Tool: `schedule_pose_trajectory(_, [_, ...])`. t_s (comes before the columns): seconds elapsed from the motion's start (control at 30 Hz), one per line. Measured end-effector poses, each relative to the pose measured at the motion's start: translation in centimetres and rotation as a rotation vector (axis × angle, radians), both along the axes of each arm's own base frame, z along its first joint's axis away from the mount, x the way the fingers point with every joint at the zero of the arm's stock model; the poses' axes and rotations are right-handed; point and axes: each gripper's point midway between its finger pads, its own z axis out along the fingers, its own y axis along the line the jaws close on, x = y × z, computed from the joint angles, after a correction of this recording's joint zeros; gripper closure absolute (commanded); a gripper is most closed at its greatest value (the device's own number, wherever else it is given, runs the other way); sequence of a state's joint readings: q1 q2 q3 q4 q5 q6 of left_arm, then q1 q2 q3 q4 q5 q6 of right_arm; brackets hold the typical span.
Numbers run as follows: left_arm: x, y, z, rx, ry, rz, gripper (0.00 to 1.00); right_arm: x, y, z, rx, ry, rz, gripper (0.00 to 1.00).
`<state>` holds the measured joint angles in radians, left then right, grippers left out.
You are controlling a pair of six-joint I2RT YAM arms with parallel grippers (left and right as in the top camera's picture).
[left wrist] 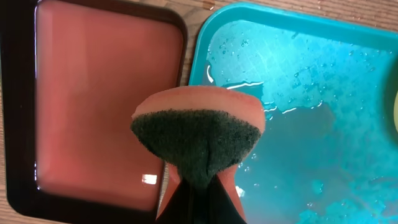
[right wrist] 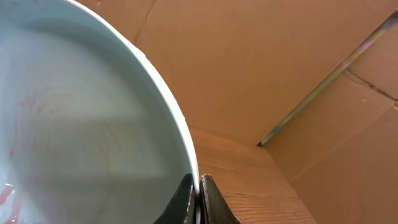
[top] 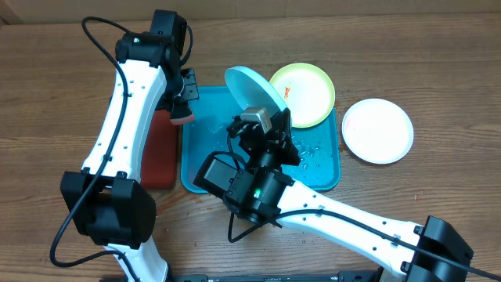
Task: Clean dirty plates on tray and stack at the side
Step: 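Lift the sponge away and tilt the light-blue plate up with the right gripper, then carry the light-blue plate right and stack it on the white plate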
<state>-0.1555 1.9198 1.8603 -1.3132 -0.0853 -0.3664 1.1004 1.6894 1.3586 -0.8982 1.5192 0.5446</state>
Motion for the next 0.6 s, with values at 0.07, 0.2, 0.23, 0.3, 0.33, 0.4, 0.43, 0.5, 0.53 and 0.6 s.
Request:
schedule_pose_trajectory(0.07, [-0.08,0.01,-0.09,0.001,0.004,0.0,0.96,-0.01,-0.04,0.11,-0.004,-0.005,-0.003,0.96])
schedule_pose_trajectory(0.2, [-0.08,0.01,-0.1,0.001,0.004,0.0,0.96,-0.02,-0.05,0.13,-0.006,-0.005,-0.003,0.96])
schedule_pose_trajectory(0.23, [-0.07,0.01,-0.11,0.001,0.004,0.0,0.96,-0.01,-0.07,0.14,-0.006,-0.006,-0.004,0.96])
schedule_pose_trajectory(0.3, [-0.07,0.01,-0.11,0.001,0.004,0.0,0.96,-0.02,-0.06,0.16,-0.007,-0.007,-0.004,0.96])
schedule_pose_trajectory(0.33, [-0.08,0.01,-0.11,0.001,0.004,0.0,0.96,-0.02,-0.07,0.18,-0.007,-0.008,-0.004,0.96])
schedule_pose_trajectory(0.4, [-0.07,0.01,-0.11,0.001,0.004,0.0,0.96,-0.02,-0.07,0.18,-0.007,-0.008,-0.004,0.96])
schedule_pose_trajectory(0.43, [-0.07,0.01,-0.11,0.001,0.004,0.0,0.96,-0.03,-0.08,0.2,-0.008,-0.009,-0.005,0.96])
schedule_pose_trajectory(0.5, [-0.07,0.01,-0.11,0.001,0.004,0.0,0.96,-0.02,-0.08,0.22,-0.008,-0.01,-0.005,0.96])
schedule_pose_trajectory(0.53, [-0.08,0.01,-0.11,0.001,0.004,0.0,0.96,-0.03,-0.08,0.21,-0.008,-0.01,-0.005,0.96])
schedule_pose_trajectory(0.6, [-0.08,0.01,-0.11,0.001,0.004,0.0,0.96,0.02,0.02,-0.09,-0.001,0.006,0.002,0.96])
